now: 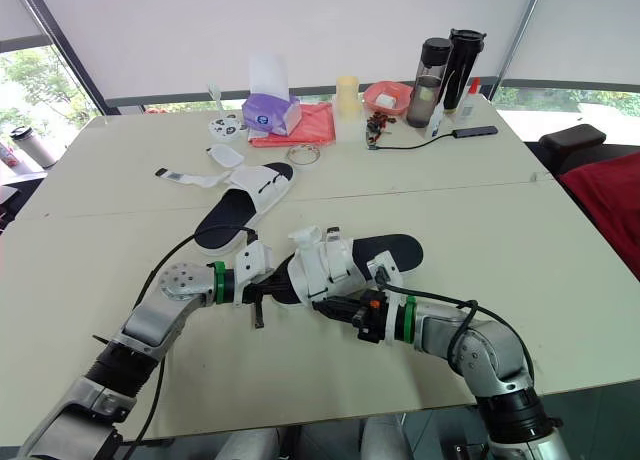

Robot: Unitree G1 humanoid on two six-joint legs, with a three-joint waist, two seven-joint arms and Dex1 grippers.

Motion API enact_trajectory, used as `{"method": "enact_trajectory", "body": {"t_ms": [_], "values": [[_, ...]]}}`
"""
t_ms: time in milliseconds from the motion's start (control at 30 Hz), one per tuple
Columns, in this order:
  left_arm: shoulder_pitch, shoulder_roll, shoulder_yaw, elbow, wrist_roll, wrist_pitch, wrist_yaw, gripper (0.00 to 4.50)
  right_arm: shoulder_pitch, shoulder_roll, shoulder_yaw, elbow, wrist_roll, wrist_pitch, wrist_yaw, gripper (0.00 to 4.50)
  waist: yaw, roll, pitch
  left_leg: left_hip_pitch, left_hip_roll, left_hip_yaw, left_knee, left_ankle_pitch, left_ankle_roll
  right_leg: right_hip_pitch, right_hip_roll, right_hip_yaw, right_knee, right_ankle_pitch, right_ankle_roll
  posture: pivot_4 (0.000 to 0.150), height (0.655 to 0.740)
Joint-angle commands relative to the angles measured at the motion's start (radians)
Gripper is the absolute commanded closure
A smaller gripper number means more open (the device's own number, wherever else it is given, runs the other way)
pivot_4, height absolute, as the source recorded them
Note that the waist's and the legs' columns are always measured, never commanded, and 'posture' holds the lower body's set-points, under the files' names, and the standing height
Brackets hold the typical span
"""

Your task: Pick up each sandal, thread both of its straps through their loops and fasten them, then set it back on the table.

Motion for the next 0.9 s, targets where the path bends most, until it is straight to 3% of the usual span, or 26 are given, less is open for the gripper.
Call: {"method": "enact_trajectory", "body": {"t_ms": [33, 367, 633, 900], "values": [[-0.011, 0.015, 0.018, 0.126, 0.073, -0.012, 0.06, 4.5, 0.031, -0.029, 0.027, -0.058, 0.024, 0.031, 0.045, 4.41, 0.001, 0.0, 0.0, 0.0, 0.0, 0.0, 0.0, 0.0, 0.0, 0.0, 0.0, 0.0, 0.0, 0.0, 0.0, 0.15, 0.74], [-0.071, 0.001, 0.025, 0.238, 0.095, -0.113, 0.087, 4.5, 0.024, -0.023, 0.04, -0.081, 0.025, 0.049, 0.043, 4.41, 0.0, 0.0, 0.0, 0.003, 0.0, 0.0, 0.0, 0.0, 0.0, 0.003, 0.0, 0.0, 0.0, 0.0, 0.001, 0.15, 0.74], [-0.13, -0.018, 0.034, 0.343, 0.146, -0.213, 0.133, 4.5, 0.086, -0.103, 0.046, -0.168, 0.083, 0.127, 0.095, 4.41, 0.002, -0.001, 0.001, 0.003, 0.0, 0.0, 0.002, 0.0, 0.0, 0.004, 0.0, 0.0, 0.0, -0.001, 0.003, 0.15, 0.74], [-0.108, -0.029, 0.029, 0.324, 0.137, -0.214, 0.097, 4.5, 0.082, -0.053, 0.027, -0.174, 0.112, 0.129, 0.057, 4.41, 0.002, -0.001, 0.001, 0.003, 0.0, 0.0, 0.002, 0.0, 0.0, 0.004, 0.0, 0.0, 0.0, -0.001, 0.003, 0.15, 0.74]]}}
